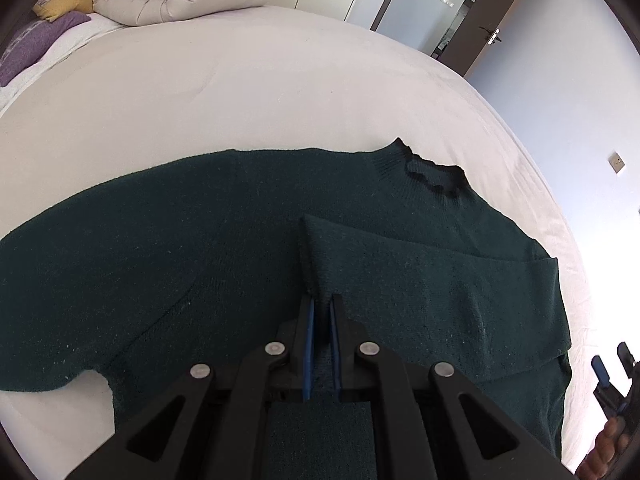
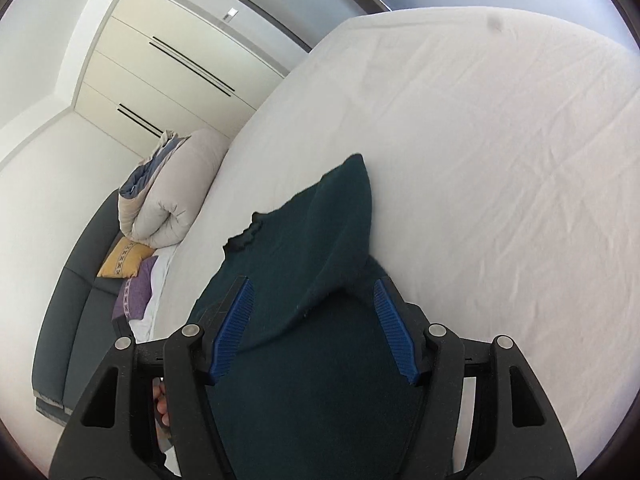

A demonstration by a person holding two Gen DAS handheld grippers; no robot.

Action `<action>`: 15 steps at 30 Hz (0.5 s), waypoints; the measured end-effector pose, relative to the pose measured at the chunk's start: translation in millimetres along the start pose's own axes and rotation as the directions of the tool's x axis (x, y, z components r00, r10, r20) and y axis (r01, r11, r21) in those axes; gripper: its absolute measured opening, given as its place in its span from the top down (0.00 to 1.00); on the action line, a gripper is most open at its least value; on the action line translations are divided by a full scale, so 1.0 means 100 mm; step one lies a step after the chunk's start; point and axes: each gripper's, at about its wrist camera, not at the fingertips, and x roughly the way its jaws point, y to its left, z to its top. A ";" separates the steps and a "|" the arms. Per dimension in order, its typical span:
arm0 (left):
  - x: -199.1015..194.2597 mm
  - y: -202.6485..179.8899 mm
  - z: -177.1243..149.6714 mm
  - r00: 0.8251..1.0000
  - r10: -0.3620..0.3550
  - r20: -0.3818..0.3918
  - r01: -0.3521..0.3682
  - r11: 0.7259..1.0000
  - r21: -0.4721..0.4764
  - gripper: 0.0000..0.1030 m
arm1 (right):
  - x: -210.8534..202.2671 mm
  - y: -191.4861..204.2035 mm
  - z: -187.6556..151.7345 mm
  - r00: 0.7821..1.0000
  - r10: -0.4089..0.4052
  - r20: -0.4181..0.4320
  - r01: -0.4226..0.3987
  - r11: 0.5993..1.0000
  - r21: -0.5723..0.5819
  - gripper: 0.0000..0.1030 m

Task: Fold small clothes
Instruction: 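Grasp the sweater side edge with the left gripper and fold it inward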

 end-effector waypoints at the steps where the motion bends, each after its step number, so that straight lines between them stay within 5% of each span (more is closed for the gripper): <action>1: 0.02 0.01 -0.01 1.000 0.005 -0.001 -0.005 1.000 0.001 0.93 | 0.02 0.00 0.08 1.000 0.006 0.002 -0.006 1.000 0.006 0.40; 6: 0.10 0.15 -0.05 1.000 -0.008 -0.004 0.007 0.999 -0.041 0.93 | 0.27 0.01 0.41 0.998 0.047 -0.041 -0.046 0.999 0.024 0.40; 10: 0.23 0.15 -0.04 1.000 -0.022 -0.006 0.022 1.000 0.020 0.88 | 0.63 -0.04 0.60 0.991 0.086 -0.103 -0.080 0.995 0.062 0.40; 15: 0.29 0.41 -0.09 0.985 -0.158 0.064 0.162 0.985 -0.052 0.87 | 1.12 -0.14 0.84 0.974 0.160 -0.161 -0.136 0.979 0.148 0.40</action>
